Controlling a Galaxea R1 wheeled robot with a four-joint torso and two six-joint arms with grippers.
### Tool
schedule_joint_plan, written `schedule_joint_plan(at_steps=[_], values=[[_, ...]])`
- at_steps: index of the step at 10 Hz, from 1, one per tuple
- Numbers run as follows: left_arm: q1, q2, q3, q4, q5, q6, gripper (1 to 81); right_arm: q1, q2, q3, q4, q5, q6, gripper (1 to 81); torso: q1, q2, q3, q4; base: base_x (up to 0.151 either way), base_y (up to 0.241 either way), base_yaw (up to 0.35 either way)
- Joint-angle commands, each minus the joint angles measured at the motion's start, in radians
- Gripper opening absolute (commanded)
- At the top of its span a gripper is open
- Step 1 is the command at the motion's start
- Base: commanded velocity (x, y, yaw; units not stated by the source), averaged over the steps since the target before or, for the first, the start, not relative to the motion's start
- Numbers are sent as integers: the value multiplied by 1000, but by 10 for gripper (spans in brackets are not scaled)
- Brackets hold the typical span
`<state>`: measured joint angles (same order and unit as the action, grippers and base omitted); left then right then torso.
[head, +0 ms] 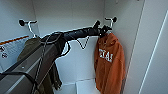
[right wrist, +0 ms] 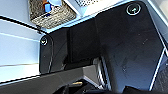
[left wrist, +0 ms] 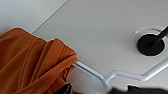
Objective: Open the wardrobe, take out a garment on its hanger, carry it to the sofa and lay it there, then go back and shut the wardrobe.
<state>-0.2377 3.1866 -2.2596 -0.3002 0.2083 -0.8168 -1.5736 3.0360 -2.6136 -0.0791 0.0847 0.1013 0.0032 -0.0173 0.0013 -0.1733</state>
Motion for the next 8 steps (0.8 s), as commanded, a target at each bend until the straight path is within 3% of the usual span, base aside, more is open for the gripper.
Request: schedule_joint_plan(at_steps=[1,4,8], values=[[-193,35,6,-11,-9,-1,811,45,10,9,10,-48,-3,811,0,0,0,0,0,0,0],[-196,23,98,-23,-84,-1,811,43,11,9,10,-48,-3,811,0,0,0,0,0,0,0],[-192,18,132,21,-119,-1,811,42,13,6,10,-48,-3,811,0,0,0,0,0,0,0]])
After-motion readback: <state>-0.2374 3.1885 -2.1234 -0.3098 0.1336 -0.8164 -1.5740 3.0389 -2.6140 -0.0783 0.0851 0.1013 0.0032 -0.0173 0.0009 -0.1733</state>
